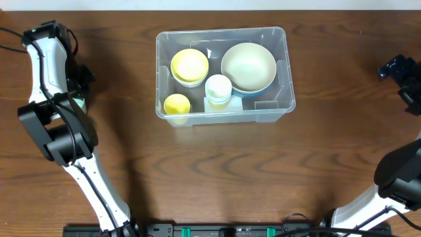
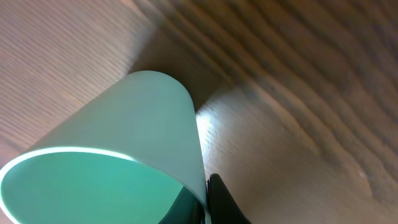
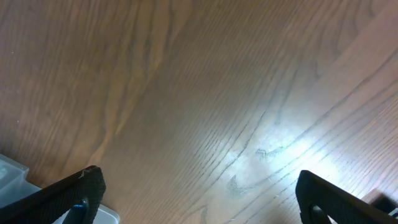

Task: Pack container
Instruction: 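Move the left gripper to the teal cup and grasp it, then carry the teal cup into the container and drop it into the yellow cup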

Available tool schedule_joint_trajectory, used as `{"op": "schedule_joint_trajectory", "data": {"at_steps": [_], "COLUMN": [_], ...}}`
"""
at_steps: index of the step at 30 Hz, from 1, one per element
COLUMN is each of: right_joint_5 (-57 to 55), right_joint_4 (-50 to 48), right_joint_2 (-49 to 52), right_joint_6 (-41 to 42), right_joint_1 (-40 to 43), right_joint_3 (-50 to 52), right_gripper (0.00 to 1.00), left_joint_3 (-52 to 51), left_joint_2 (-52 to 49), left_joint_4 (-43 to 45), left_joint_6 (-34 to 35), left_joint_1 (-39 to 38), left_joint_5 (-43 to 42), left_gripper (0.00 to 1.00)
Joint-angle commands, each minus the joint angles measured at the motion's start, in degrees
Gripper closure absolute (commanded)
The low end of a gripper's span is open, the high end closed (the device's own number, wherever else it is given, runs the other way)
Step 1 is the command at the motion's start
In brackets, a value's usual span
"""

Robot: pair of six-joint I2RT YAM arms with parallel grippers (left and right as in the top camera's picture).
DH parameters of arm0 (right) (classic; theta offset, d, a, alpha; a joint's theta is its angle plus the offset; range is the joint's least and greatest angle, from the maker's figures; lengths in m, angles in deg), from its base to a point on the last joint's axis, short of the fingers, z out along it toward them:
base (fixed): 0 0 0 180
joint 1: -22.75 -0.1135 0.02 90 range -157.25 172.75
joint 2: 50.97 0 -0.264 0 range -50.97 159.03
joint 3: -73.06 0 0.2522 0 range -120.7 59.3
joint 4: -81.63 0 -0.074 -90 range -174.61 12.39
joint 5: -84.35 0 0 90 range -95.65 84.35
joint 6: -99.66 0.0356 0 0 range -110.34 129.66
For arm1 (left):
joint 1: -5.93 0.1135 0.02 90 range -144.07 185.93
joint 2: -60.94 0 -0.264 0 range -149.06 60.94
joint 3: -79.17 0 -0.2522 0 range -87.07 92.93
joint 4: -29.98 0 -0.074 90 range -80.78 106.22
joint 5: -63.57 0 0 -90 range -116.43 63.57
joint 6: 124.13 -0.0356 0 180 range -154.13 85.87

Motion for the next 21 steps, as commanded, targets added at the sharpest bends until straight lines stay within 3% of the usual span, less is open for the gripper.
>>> {"op": "schedule_joint_trajectory", "data": {"at_steps": [1, 10, 21], "right_joint_5": [-0.4, -0.4, -0.4], "right_joint_4": [0.0, 0.0, 0.0], "right_joint_2": [-0.3, -0.3, -0.3], "right_joint_6": [0.9, 0.9, 0.9], "right_joint_1": [-0.1, -0.1, -0.1], "right_joint_3": [0.2, 0.2, 0.2], "right_gripper": [0.01, 0.01, 0.01], "left_joint_3": [-0.2, 1.4, 2.1], "left_joint_2": [0.5, 7.8, 26.8], "left_joint_4": [-1.2, -3.6, -4.2], "left_joint_6": [-2.3, -6.0, -10.2], "left_joint_1": [-1.5, -11.0, -25.9], "left_joint_5": [-5.2, -5.8, -5.8], "left_gripper": [0.94, 0.94, 0.94]}}
